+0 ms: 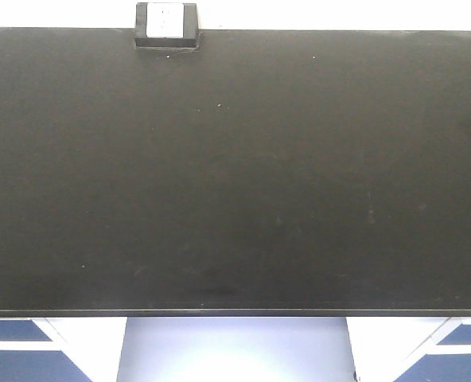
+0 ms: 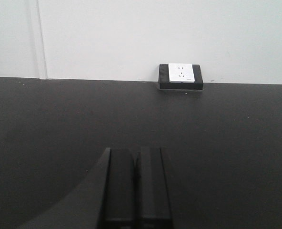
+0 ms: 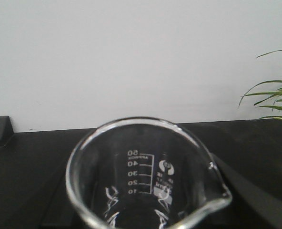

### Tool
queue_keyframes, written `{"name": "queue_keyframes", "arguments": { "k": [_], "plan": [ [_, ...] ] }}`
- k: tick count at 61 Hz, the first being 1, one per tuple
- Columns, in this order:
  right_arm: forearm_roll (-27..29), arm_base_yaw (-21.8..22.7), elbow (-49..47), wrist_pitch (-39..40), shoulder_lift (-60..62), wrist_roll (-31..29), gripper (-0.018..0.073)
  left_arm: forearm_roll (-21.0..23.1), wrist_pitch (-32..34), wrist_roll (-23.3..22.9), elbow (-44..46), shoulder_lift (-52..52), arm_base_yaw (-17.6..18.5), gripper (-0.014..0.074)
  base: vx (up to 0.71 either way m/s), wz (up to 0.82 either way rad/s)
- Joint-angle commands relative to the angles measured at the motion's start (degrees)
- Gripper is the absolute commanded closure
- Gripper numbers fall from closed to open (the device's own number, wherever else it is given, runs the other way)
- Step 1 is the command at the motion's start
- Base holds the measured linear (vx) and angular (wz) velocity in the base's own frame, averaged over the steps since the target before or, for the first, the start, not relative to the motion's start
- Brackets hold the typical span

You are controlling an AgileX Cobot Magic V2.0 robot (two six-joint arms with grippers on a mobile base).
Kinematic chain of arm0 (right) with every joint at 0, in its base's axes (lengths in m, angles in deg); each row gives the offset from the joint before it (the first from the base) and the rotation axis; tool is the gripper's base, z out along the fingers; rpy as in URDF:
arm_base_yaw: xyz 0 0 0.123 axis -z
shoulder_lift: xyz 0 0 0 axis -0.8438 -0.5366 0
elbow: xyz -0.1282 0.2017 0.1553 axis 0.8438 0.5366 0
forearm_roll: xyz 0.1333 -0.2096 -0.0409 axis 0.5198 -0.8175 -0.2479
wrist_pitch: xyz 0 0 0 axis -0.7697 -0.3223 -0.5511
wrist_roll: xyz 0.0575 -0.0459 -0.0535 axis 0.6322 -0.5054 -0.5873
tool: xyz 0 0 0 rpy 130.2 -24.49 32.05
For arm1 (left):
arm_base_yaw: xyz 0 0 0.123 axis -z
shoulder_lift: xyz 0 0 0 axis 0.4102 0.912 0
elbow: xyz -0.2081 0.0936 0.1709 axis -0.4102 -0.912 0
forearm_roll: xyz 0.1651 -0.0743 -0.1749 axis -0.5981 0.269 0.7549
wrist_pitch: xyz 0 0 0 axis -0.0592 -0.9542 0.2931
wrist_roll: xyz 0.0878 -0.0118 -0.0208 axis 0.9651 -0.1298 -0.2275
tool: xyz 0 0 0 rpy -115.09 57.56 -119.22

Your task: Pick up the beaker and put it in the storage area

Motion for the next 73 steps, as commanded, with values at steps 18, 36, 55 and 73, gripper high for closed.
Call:
{"name": "queue_keyframes", "arguments": {
  "k": [18, 36, 55, 73],
  "plan": [
    [-12.78, 0.14, -0.09, 23.64, -20.33, -0.16, 0.0560, 0.32, 4.62, -0.33, -1.25, -0.98, 0.43, 0.0605, 0.00, 0.00],
    [-17.57, 0.14, 5.47, 47.88, -37.92, -2.42, 0.0560, 0.32, 4.62, -0.33, -1.25, -0.98, 0.43, 0.0605, 0.00, 0.00],
    [-13.46, 0.14, 5.47, 53.11, -49.07, -11.53, 0.0560, 0.32, 4.62, -0.33, -1.25, -0.98, 0.43, 0.0605, 0.00, 0.00],
    [-12.81, 0.14, 5.47, 63.92, -61.00, -21.54, 0.0560, 0.32, 4.62, -0.33, -1.25, -0.98, 0.43, 0.0605, 0.00, 0.00]
  ]
}}
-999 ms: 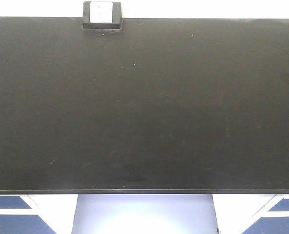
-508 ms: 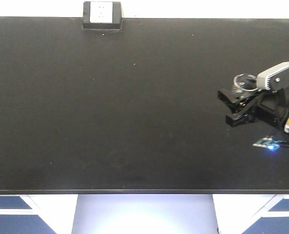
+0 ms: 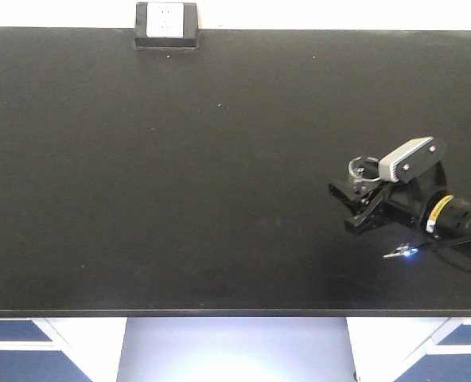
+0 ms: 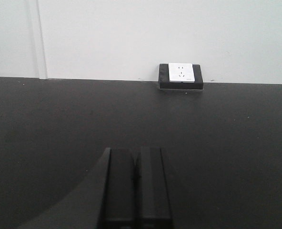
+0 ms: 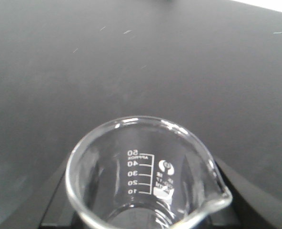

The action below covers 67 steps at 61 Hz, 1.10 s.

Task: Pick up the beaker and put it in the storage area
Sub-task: 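Lower the held beaker onto the bench top with the right gripper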

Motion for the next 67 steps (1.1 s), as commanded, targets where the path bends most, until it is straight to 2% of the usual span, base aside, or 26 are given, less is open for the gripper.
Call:
{"name": "queue_keyframes", "arguments": {
  "k": [1, 20, 41, 50, 57, 67],
  "plan": [
    [2.02, 0.14, -1.23, 9.59, -1.85, -3.67, 0.0560, 0.32, 4.62, -0.33, -1.25, -0.98, 0.43, 0.0605, 0.00, 0.00],
    [9.65, 0.14, -1.23, 21.63, -10.95, -5.19, 0.0560, 0.32, 4.62, -0.33, -1.25, -0.98, 0.43, 0.0605, 0.00, 0.00],
    [14.97, 0.14, -1.23, 25.20, -16.03, -13.71, 0.0559, 0.32, 4.62, -0.33, -1.25, -0.98, 0.43, 0.0605, 0.00, 0.00],
    [16.62, 0.14, -1.23, 25.16, -17.29, -13.75, 0.0553, 0.32, 4.62, -0.33, -1.25, -0.98, 0.43, 0.0605, 0.00, 0.00],
    [16.67, 0.14, -1.23, 25.16, -17.30, -13.50, 0.0522, 0.32, 4.62, -0.33, -1.25, -0.98, 0.43, 0.0605, 0.00, 0.00],
    [16.67, 0.14, -1.23, 25.16, -17.30, -13.51, 0.0412, 0.32, 4.62, -0.33, -1.25, -0.98, 0.43, 0.0605, 0.00, 0.00]
  ]
}}
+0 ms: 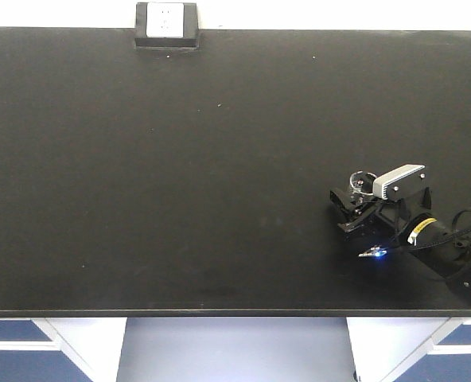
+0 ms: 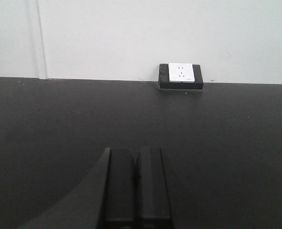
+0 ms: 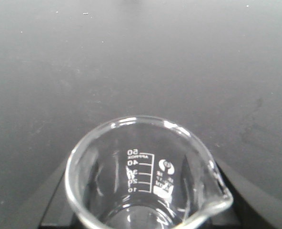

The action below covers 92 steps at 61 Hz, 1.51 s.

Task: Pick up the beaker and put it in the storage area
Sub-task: 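Lower the held beaker onto the bench top with the right gripper, then open the right gripper and lift it away from the beaker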

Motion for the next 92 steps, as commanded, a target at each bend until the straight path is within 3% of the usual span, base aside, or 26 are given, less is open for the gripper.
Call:
{"name": "queue_keyframes", "arguments": {
  "k": [1, 20, 27, 39, 50, 61, 92],
  "plan": [
    [0.36, 0.14, -0.49, 8.66, 1.67, -0.35, 0.0397, 0.32, 4.62, -0.33, -1.25, -0.98, 0.43, 0.0605, 0.00, 0.00],
    [0.90, 0.14, -0.49, 8.66, 1.67, 1.54, -0.0017, 0.32, 4.62, -0.33, -1.25, -0.98, 0.43, 0.0605, 0.00, 0.00],
    [1.37, 0.14, -0.49, 8.66, 1.79, 1.59, -0.0100, 0.32, 4.62, -0.33, -1.25, -0.98, 0.43, 0.0605, 0.00, 0.00],
    [-0.22, 0.14, -0.49, 6.45, 3.95, 3.45, -0.0100, 0.32, 4.62, -0.33, -1.25, -0.98, 0.43, 0.0605, 0.00, 0.00],
    [-3.01, 0.14, -0.49, -6.79, 10.19, 4.78, -0.0068, 0.32, 4.62, -0.33, -1.25, -0.98, 0.43, 0.0605, 0.00, 0.00],
    [-6.86, 0.14, -0.49, -22.45, 17.95, 10.63, -0.0046, 0.32, 4.62, -0.33, -1.25, -0.98, 0.43, 0.0605, 0.00, 0.00],
    [-12.50, 0.14, -0.49, -38.59, 42.32, 25.44, -0.0034, 0.32, 4.62, -0.33, -1.25, -0.98, 0.43, 0.0605, 0.00, 0.00]
  ]
}}
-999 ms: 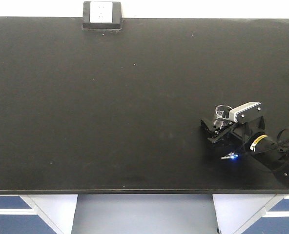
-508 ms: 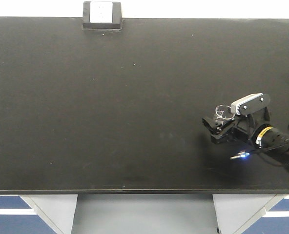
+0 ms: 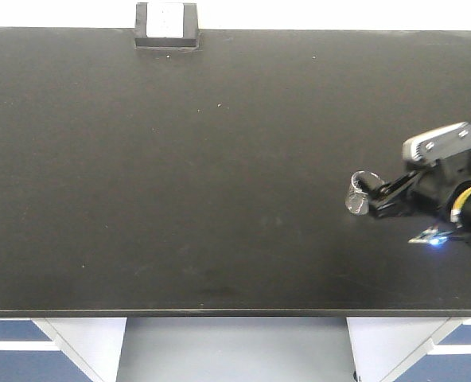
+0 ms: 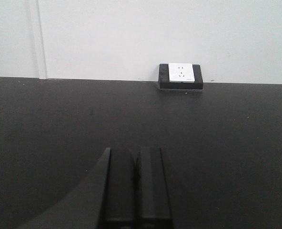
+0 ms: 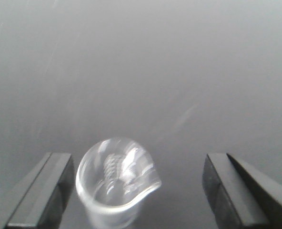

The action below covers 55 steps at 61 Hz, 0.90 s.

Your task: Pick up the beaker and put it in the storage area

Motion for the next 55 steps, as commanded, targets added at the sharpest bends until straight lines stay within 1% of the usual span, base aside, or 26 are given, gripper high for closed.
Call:
{"name": "queue_keyframes", "arguments": {
  "k": [1, 11, 15, 20, 23, 24, 29, 37, 43, 55],
  "plan": [
    [-0.68, 0.14, -1.02, 1.40, 7.60, 3.67, -0.0034, 0.32, 4.62, -0.33, -1.25, -0.98, 0.43, 0.0605, 0.00, 0.00],
    [-1.53, 0.14, -1.02, 1.40, 20.48, 12.96, -0.0028, 0.32, 4.62, -0.33, -1.25, -0.98, 0.43, 0.0605, 0.00, 0.00],
    [-1.60, 0.14, -1.02, 1.40, 25.34, 16.47, 0.0000, 0.32, 4.62, -0.33, -1.25, -0.98, 0.43, 0.0605, 0.00, 0.00],
    [-2.47, 0.14, -1.02, 1.35, 31.01, 17.99, 0.0069, 0.32, 4.62, -0.33, -1.25, -0.98, 0.43, 0.0605, 0.00, 0.00],
    [-3.47, 0.14, -1.02, 1.04, 34.45, 18.29, 0.0148, 0.32, 4.62, -0.33, -1.25, -0.98, 0.43, 0.0605, 0.00, 0.00],
    [-3.64, 0.14, -1.02, 0.87, 35.93, 18.52, 0.0160, 0.32, 4.62, -0.33, -1.25, -0.98, 0.43, 0.0605, 0.00, 0.00],
    [-4.98, 0.14, -1.02, -0.41, 41.36, 21.05, 0.0337, 0.32, 4.62, -0.33, -1.25, -0.98, 0.43, 0.0605, 0.00, 0.00],
    [-5.17, 0.14, -1.02, -4.75, 47.84, 23.76, 0.0576, 0.32, 4.62, -0.33, -1.25, -0.98, 0.43, 0.0605, 0.00, 0.00],
    [-5.18, 0.14, -1.02, -7.14, 51.35, 24.26, 0.0570, 0.32, 4.62, -0.33, -1.25, -0.98, 0.43, 0.0605, 0.00, 0.00],
    [-5.51, 0.14, -1.02, -7.34, 57.41, 24.10, 0.0568, 0.32, 4.62, -0.33, -1.25, -0.98, 0.43, 0.0605, 0.00, 0.00]
  ]
}}
